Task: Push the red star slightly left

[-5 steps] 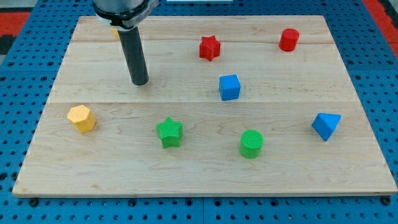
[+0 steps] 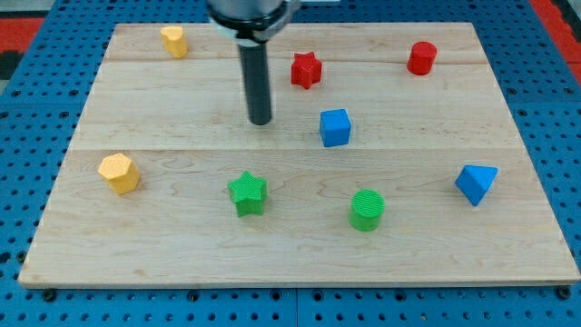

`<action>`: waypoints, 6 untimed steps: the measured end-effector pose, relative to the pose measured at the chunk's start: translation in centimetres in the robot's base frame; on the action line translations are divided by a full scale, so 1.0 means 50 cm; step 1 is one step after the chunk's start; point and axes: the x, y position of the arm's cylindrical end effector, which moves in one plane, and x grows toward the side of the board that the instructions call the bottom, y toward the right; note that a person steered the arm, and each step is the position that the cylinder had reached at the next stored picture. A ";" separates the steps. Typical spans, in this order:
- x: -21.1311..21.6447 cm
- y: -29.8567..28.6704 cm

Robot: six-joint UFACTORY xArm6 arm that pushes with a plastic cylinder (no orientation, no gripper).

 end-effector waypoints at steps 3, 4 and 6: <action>-0.125 0.189; -0.177 0.117; -0.204 0.049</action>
